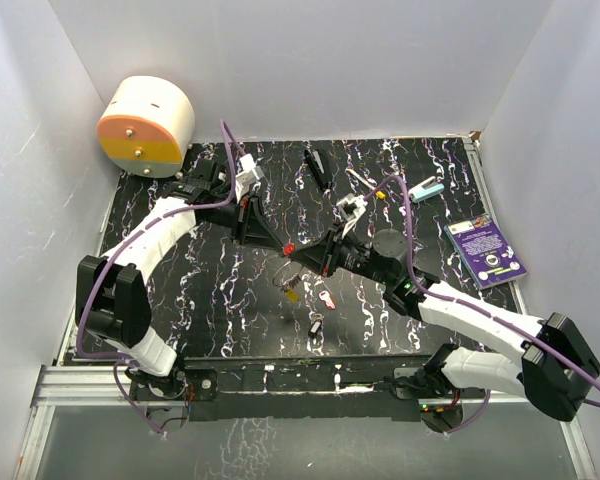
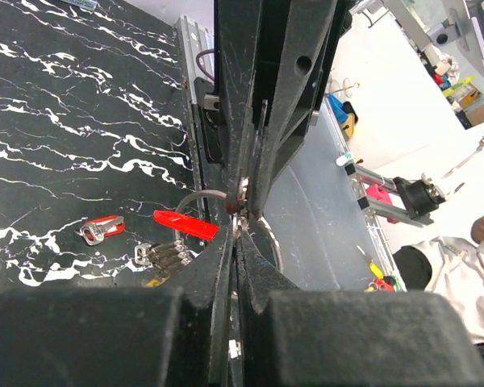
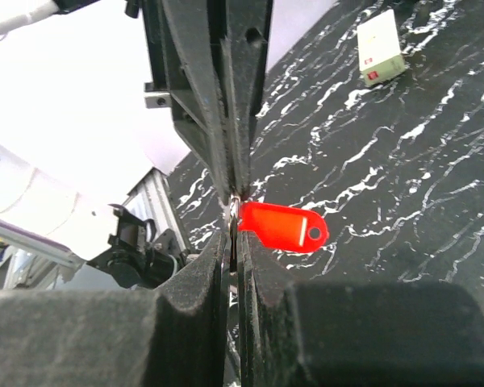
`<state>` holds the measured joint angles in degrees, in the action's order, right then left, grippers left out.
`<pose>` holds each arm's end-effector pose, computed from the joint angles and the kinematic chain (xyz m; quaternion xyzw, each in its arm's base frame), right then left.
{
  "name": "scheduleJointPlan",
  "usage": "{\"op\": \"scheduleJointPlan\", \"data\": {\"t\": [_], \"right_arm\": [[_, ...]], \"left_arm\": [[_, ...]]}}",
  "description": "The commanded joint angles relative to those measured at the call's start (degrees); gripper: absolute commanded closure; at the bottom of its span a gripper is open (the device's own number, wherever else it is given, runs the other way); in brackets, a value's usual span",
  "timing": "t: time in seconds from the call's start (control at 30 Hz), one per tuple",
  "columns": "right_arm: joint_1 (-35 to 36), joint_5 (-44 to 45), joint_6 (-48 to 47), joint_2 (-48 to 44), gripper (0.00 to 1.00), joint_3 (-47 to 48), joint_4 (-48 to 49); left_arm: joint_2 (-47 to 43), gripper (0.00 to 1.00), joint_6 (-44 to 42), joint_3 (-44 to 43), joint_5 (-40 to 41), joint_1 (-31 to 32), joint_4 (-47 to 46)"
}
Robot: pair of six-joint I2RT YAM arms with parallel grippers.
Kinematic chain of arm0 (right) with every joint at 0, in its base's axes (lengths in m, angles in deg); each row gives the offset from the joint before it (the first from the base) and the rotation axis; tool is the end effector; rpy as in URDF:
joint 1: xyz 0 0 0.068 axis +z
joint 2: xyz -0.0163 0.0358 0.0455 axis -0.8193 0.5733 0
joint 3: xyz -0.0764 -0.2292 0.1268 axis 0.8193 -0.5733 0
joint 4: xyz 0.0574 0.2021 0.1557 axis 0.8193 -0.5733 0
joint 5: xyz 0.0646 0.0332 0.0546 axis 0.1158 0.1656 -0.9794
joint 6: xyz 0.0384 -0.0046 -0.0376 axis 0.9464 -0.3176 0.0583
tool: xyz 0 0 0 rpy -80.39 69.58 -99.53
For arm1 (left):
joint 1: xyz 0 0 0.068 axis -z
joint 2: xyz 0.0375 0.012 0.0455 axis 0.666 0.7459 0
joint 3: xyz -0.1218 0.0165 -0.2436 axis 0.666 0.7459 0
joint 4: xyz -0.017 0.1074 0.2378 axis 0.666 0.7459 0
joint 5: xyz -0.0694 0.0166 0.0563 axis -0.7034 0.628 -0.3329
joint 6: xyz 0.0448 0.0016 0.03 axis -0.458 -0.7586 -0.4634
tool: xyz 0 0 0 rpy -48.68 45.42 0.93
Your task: Put the keys on the keyring
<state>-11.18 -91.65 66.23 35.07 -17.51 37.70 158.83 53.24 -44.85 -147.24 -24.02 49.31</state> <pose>0.1762 0.1848 0.2812 -0.1655 0.7065 0.5201 0.4505 0.2972 -0.1324 0.2963 0.4369 0.5766 -0.6429 0.2515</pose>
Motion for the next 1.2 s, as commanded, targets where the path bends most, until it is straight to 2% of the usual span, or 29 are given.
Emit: {"op": "scheduleJointPlan", "data": {"t": [0.0, 0.17, 0.3, 0.63, 0.93, 1.17], "right_arm": [[0.2, -4.2, 3.1, 1.2, 0.92, -0.8, 13.5], [0.3, -8.6, 5.3, 4.8, 0.92, -0.3, 17.3], [0.2, -7.9, 5.2, 3.7, 0.92, -2.0, 18.4], [0.3, -5.6, 4.0, -1.8, 0.92, -3.9, 16.0], [0.2, -7.0, 3.0, -1.0, 0.92, -6.4, 17.7], [0.2, -9.4, 3.0, 2.1, 0.92, -4.2, 18.7]], "left_arm": [[-2.3, 1.00, -12.7, 0.0, -6.8, -0.1, 8.5], [-1.3, 1.00, -27.4, -2.0, -9.7, -0.1, 20.5], [-0.9, 1.00, -31.6, -2.7, -10.5, -0.2, 24.3], [-2.8, 1.00, -49.2, -2.1, -10.5, -0.2, 36.7], [-4.9, 1.00, -53.2, -2.5, -10.9, -0.2, 40.6], [-5.5, 1.00, -54.3, -1.4, -11.0, 0.5, 41.0]]}}
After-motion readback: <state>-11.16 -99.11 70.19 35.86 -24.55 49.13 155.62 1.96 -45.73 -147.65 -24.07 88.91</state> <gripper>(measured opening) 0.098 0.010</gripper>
